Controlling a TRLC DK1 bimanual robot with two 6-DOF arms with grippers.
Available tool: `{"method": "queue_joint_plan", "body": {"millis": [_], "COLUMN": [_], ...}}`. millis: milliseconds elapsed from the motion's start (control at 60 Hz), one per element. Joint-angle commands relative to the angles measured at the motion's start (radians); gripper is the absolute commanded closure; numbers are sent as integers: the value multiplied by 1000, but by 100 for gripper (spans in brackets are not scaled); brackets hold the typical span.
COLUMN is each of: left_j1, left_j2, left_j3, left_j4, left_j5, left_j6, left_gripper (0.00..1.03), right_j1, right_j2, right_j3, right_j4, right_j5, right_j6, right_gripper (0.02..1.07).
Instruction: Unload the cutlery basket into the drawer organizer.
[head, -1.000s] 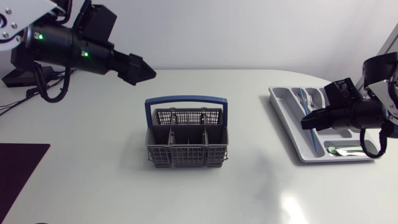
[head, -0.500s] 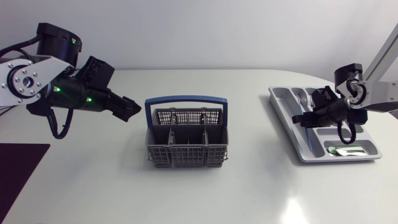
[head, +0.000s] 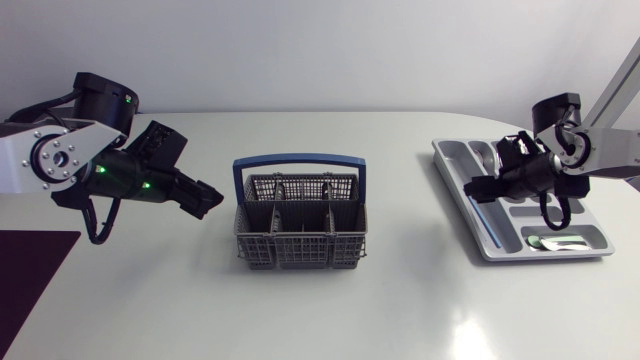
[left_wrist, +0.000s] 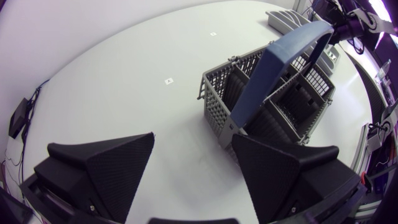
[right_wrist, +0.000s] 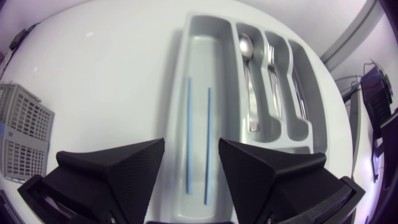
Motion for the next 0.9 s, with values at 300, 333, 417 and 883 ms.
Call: {"method": "queue_joint_plan", "body": {"millis": [300,333,417,883], "left_j1": [-56,-65,-85,-176], "left_j2": [-1,4,19,114], "left_j3": [-83,-82,-74,9], "left_j4": [2,2,4,22], "left_j5": [-6,-6,-16,-74], "left_j6": [29,30,30,10], "left_gripper": [16,16,16,16], "right_j1": [450,471,510,588], "right_j2": [-203,-198,-189,-140], "right_j3": [-93,-92,-89,-84], "right_j4": [-92,-92,-95,-98], "right_j5": [46,46,46,41], "right_j6": [111,116,116,107], "right_gripper": [35,35,35,35]}}
